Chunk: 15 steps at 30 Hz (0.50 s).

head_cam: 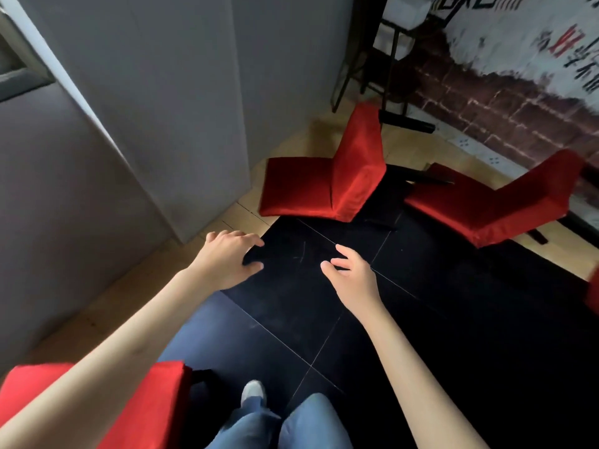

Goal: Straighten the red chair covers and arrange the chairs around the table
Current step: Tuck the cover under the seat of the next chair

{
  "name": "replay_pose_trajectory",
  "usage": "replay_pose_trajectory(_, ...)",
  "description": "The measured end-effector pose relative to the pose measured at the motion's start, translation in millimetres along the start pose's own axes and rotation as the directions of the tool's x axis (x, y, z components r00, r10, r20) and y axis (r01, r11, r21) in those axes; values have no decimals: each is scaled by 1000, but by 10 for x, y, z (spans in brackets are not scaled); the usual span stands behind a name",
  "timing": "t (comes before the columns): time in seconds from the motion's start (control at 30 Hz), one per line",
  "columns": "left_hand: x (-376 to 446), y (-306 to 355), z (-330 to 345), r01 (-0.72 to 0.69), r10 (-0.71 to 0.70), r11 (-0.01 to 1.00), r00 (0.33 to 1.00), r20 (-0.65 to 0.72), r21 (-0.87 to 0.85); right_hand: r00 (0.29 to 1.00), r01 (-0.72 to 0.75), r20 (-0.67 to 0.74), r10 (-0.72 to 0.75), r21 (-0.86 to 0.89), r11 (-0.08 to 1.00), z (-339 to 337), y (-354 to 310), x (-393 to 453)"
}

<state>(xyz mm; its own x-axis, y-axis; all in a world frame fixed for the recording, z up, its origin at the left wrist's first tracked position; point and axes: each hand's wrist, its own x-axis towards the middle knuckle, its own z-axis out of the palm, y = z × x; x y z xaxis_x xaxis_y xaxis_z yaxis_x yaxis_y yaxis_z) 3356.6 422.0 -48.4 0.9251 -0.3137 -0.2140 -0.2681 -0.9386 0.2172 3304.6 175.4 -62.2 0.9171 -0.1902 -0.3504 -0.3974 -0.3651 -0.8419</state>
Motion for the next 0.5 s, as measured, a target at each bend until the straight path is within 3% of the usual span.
replay_pose_trajectory(0.23,1374,-15,-55,-1,3,999,999,50,-43,1000,-30,2,30,-72,997,-330,-175,1253)
replay_pose_trajectory(0.5,2945,-60,-5,141,-134,989,985,109,-52,991,-37,123,57,-161,986,-563,-425,3034)
